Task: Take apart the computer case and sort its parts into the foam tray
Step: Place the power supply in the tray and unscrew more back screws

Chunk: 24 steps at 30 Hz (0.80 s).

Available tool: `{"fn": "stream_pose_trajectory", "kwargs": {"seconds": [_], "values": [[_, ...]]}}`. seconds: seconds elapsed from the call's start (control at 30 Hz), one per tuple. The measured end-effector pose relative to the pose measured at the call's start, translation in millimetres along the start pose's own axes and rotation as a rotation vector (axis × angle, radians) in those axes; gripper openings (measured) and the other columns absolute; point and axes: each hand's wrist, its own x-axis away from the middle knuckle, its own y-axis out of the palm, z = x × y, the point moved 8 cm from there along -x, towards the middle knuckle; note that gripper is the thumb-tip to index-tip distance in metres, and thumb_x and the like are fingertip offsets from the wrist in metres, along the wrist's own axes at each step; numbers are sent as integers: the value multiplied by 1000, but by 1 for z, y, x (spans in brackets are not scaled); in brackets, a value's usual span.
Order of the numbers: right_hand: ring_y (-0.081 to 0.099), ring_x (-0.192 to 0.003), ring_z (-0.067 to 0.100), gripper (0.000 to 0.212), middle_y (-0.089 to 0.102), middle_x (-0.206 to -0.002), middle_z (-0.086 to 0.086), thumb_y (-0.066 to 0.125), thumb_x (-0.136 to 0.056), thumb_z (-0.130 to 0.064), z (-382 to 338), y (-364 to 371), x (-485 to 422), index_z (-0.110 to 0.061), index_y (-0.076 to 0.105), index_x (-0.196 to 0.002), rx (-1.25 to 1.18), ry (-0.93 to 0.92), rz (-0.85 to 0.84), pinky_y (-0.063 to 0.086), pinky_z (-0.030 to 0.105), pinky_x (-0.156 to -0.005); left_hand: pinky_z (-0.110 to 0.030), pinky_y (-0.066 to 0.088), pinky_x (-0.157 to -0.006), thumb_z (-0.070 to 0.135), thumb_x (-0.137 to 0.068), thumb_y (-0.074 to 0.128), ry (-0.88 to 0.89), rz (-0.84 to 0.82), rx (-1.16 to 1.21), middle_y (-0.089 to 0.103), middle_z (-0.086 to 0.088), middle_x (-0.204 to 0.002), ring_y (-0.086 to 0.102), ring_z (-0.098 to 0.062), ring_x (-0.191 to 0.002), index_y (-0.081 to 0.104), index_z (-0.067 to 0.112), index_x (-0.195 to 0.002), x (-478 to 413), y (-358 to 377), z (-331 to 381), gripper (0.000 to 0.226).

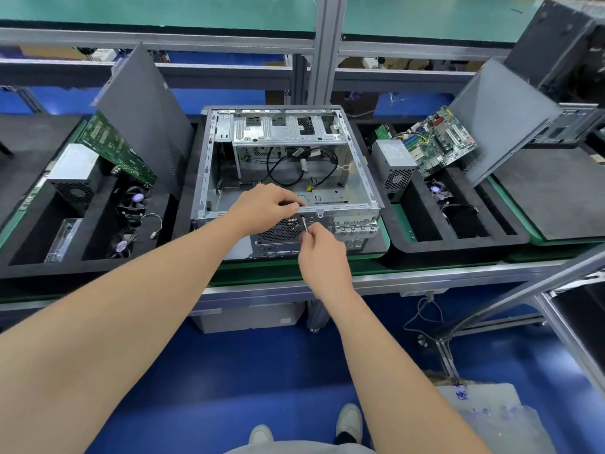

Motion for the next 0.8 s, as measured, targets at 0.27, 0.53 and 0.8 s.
{"fn": "stream_pose_trajectory", "kwargs": {"seconds": [0.27,0.53,0.8], "values": [[58,-73,28,24,61,-84,10,39,-110,-28,-9,-4,3,-12,56,-105,196,-95,140,42,37,-60,-27,27,-54,36,-100,50,13,-4,11,56,8,-54,45,-2,-48,71,49,-109,6,-4,7,26],[41,-42,12,26,58,-70,4,43,-110,-18,11,30,8,-3,64,-112,-1155,441,-434,35,25,-37,-27,37,-61,38,-102,49,38,9,-36,61,4,-57,48,-4,-50,71,44,-116,6,-5,7,27],[27,-31,7,27,55,-71,7,45,-110,-24,-3,60,29,-4,61,-102,-1931,528,-749,25,17,-28,-28,32,-61,38,-104,47,85,7,-75,55,8,-53,49,-6,-52,69,41,-119,6,-5,8,27]]}}
